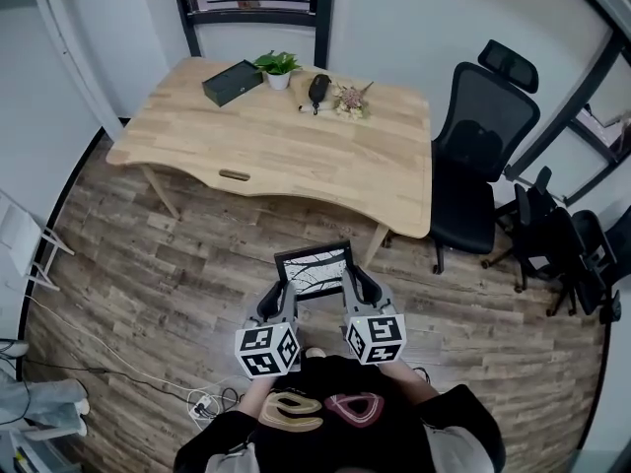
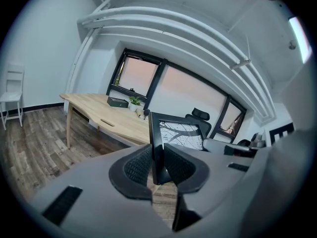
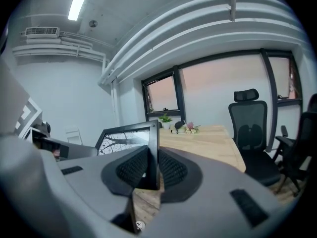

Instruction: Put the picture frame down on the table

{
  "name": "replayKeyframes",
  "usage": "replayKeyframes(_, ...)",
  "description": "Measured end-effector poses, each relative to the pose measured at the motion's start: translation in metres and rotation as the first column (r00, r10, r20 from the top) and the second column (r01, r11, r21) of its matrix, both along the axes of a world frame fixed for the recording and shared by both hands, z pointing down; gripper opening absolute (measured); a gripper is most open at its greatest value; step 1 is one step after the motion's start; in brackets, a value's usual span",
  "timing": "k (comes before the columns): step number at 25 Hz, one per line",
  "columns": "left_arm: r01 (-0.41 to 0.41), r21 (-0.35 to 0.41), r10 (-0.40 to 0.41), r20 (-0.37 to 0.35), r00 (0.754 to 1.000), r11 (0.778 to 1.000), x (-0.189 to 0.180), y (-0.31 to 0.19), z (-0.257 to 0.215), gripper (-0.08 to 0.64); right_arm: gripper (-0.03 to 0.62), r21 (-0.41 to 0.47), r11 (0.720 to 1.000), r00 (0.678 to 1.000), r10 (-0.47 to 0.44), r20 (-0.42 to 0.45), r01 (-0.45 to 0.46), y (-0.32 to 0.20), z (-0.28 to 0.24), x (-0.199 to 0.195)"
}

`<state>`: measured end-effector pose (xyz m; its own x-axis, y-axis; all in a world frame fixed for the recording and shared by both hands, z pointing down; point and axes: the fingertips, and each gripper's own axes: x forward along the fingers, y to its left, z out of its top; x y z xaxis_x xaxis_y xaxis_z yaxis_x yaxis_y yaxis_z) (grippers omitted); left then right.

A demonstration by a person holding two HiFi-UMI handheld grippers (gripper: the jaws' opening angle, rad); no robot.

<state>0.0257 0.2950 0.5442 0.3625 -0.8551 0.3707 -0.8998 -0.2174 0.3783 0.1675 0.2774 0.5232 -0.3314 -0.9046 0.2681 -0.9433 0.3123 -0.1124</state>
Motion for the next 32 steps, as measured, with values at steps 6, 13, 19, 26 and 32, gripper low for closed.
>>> replayKeyframes(6,-0.026,-0.004,0.026,0.006,1.0,1.0,-0.013,-0.041,0.0,0.084,0.078,-0.01,1.0,1.0,0.02,0.001,-0.02,-0.036,0.002,-0.012)
replayKeyframes(13,-0.069,-0.011,0.07,0.013,0.997,0.998,-0.031,-0.098,-0.003,0.084,0.078,-0.006,0.998,0.998,0.062,-0.003,-0.062,-0.088,-0.004,-0.031)
replayKeyframes(19,-0.121,-0.001,0.121,0.022,0.992,0.993,-0.05,-0.141,-0.005,0.084,0.078,-0.015,0.993,0.993,0.114,0.021,-0.114,-0.123,-0.002,-0.048)
replayKeyframes(26,-0.159,-0.008,0.159,0.019,0.987,0.987,-0.077,-0.176,0.0,0.084,0.078,-0.014,0.987,0.987,0.158,0.015,-0.158,-0.15,0.001,-0.076)
replayKeyframes(32,-0.195,0.002,0.195,0.022,0.98,0.981,-0.097,-0.2,0.0,0.084,0.078,-0.005,0.981,0.981,0.194,0.015,-0.194,-0.168,0.002,-0.097)
